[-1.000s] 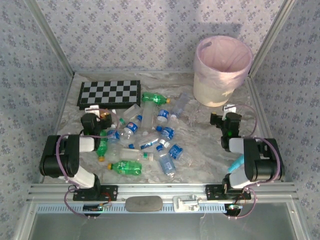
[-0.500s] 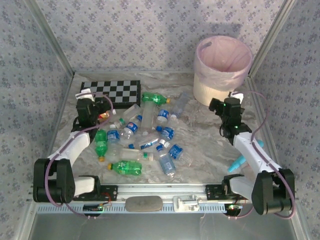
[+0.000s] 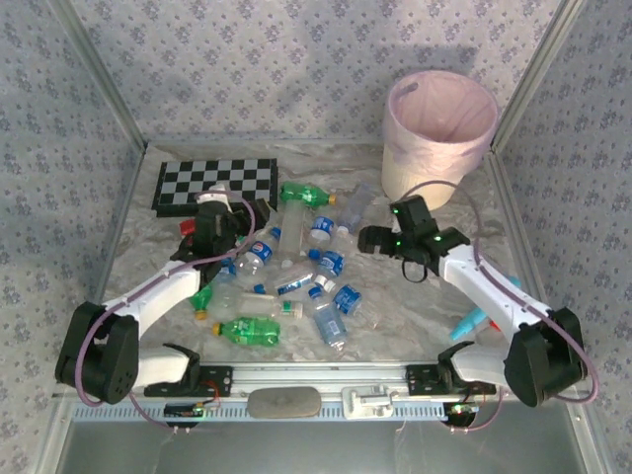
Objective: Put the plastic bottles in the bin
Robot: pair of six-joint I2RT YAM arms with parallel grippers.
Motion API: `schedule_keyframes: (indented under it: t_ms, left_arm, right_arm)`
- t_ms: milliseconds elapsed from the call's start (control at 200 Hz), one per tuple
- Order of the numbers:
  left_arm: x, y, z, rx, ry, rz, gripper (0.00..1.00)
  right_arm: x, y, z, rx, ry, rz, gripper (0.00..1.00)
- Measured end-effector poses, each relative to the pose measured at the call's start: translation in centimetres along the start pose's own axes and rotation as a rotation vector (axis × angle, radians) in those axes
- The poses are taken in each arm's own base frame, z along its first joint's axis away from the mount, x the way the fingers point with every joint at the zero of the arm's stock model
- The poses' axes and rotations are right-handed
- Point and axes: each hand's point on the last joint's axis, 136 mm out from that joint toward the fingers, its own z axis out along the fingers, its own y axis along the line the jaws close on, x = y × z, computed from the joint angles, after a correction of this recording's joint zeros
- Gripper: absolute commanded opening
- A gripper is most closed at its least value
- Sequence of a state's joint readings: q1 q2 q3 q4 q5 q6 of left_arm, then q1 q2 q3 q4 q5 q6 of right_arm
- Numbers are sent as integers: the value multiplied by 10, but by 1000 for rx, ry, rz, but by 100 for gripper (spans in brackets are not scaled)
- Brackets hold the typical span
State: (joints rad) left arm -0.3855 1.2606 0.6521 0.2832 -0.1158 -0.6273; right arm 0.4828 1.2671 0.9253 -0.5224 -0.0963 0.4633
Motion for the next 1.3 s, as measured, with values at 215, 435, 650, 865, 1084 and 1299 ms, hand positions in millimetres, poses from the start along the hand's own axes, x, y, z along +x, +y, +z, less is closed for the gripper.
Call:
schedule_keyframes:
  t_ms: [215,435,650,865,1084,1299]
  left_arm:
    - [-10,21,-4,-90,-36,-40,100]
    - [-37,58,-19,-173,-125,-158,100]
    - [-34,65,-23,-188,-133,-204,100]
    - [-33,64,-22,-178,-126,-219,100]
    - [-31,64,-22,-176,-119,-223,100]
    - [-30,64,-23,-179,-115,-222,100]
  right_arm:
    - [43,55,5,-71,225,-293,99]
    - [90,67,9,-47,416,-505,89]
    - [113,61,15,1,502,-607,84]
    - [130,47,33,69,555,-671,79]
    - [141,41,50,102,571,-711,79]
    - [145,34,58,126,569,-729,68]
